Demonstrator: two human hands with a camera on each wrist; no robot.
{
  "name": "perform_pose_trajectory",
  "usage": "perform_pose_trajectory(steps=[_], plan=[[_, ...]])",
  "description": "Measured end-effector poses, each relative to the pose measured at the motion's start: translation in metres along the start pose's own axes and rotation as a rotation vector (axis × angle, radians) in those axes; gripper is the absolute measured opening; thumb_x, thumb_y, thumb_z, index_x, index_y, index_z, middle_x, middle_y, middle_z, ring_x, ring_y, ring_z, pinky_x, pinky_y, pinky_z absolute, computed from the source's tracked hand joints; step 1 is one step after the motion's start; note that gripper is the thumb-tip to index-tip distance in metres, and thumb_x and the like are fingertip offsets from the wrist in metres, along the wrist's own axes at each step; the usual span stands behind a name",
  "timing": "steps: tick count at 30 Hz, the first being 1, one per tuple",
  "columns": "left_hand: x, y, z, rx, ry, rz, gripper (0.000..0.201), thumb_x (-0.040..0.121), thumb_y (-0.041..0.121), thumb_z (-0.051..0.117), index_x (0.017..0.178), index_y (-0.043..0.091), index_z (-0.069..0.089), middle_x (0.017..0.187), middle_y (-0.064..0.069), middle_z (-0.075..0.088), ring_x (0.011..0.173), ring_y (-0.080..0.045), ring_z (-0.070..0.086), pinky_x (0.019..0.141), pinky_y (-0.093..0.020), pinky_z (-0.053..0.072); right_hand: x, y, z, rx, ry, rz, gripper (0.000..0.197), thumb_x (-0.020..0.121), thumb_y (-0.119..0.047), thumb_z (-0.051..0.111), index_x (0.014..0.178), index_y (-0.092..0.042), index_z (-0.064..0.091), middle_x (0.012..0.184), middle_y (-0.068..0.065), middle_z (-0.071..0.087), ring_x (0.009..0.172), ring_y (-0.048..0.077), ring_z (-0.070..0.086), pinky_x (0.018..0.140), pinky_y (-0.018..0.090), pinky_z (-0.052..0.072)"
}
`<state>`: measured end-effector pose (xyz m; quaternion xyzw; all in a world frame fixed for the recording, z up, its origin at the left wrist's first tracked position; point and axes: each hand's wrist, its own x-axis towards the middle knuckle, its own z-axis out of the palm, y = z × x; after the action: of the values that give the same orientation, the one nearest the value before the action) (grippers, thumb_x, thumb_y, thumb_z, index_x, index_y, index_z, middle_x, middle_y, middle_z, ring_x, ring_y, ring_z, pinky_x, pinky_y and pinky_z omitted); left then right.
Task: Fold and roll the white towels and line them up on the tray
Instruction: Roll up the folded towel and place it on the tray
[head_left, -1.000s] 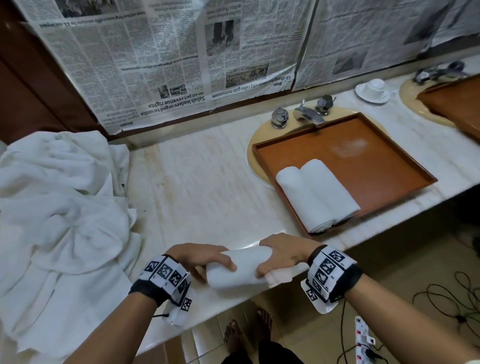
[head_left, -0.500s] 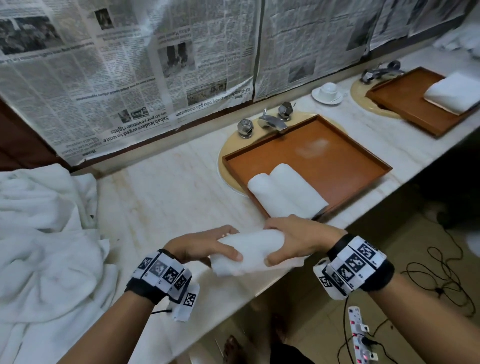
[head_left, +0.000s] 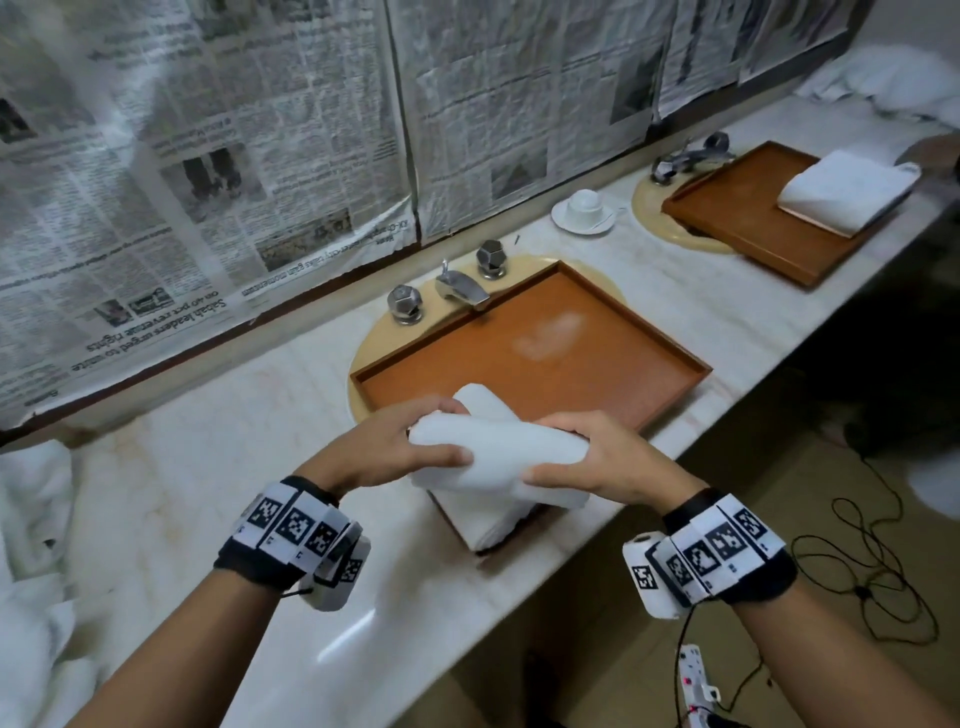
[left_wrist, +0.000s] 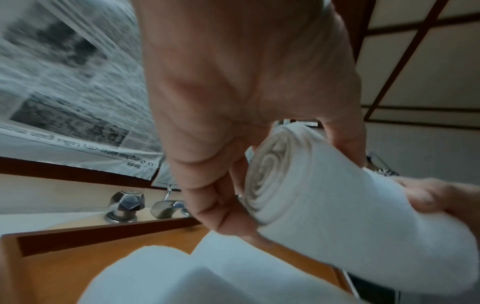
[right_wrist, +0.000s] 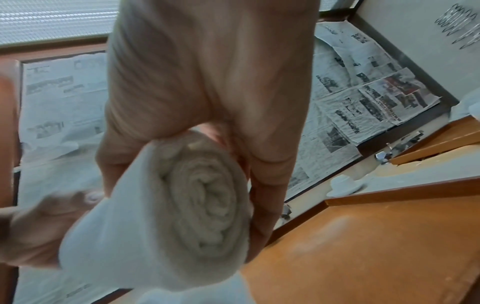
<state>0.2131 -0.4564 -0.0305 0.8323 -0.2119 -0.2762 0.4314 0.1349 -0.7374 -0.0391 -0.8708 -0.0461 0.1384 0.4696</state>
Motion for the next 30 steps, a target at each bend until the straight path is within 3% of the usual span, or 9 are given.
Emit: perform_pose_trajectory(steps=[4,9,14,18,22,30], plan=[[0.059,0.018,0.003,0.075,-0.02,0.025,0.054,0.07,0.062,0.076,0.118,0.042,0.063,0.11,0.018,0.065,0.102,-0.007,0.062,0.09,-0.036,0.054,0.017,0.03,-0.026,0.022,0.104,0.018,0.057,0.069,-0.056,0.081,0.117,-0.03,0.068,0.103,-0.011,0.07,0.096,0.007,0.064,0.084,0.04,0.056],[0.127,0.027,0.002,0.133,-0.079,0.01,0.056,0.067,0.065,0.076,0.117,0.042,0.063,0.113,0.015,0.066,0.104,-0.008,0.062,0.095,-0.038,0.053,0.035,0.063,-0.037,0.065,0.221,0.075,0.052,0.072,-0.057,0.079,0.114,-0.031,0.067,0.1,-0.012,0.069,0.092,0.002,0.064,0.077,0.032,0.057],[0.18,0.017,0.005,0.206,-0.16,-0.014,0.06,0.065,0.067,0.073,0.118,0.041,0.063,0.117,0.015,0.064,0.109,-0.007,0.06,0.101,-0.04,0.048,0.052,0.082,-0.031,0.031,0.261,0.152,0.051,0.077,-0.058,0.073,0.118,-0.029,0.063,0.103,-0.011,0.067,0.096,0.009,0.062,0.08,0.036,0.056],[0.204,0.005,0.013,0.208,-0.26,-0.089,0.054,0.064,0.06,0.07,0.114,0.042,0.063,0.117,0.014,0.064,0.109,-0.011,0.059,0.101,-0.038,0.046,0.06,0.093,-0.01,-0.007,0.258,0.21,0.06,0.074,-0.068,0.06,0.117,-0.027,0.061,0.102,-0.008,0.065,0.094,0.012,0.062,0.08,0.04,0.056],[0.215,0.003,0.016,0.229,-0.333,-0.152,0.042,0.077,0.047,0.071,0.116,0.037,0.06,0.115,0.01,0.063,0.108,-0.014,0.059,0.085,-0.027,0.045,0.064,0.094,0.001,-0.085,0.256,0.271,0.053,0.075,-0.069,0.055,0.107,-0.027,0.059,0.092,-0.008,0.063,0.086,0.014,0.062,0.075,0.038,0.055],[0.221,-0.003,0.018,0.26,-0.366,-0.204,0.048,0.071,0.056,0.069,0.115,0.042,0.058,0.115,0.009,0.063,0.107,-0.014,0.059,0.095,-0.036,0.047,0.06,0.089,-0.001,-0.145,0.218,0.294,0.048,0.078,-0.066,0.061,0.102,-0.024,0.06,0.091,-0.008,0.061,0.087,0.016,0.06,0.076,0.039,0.054]])
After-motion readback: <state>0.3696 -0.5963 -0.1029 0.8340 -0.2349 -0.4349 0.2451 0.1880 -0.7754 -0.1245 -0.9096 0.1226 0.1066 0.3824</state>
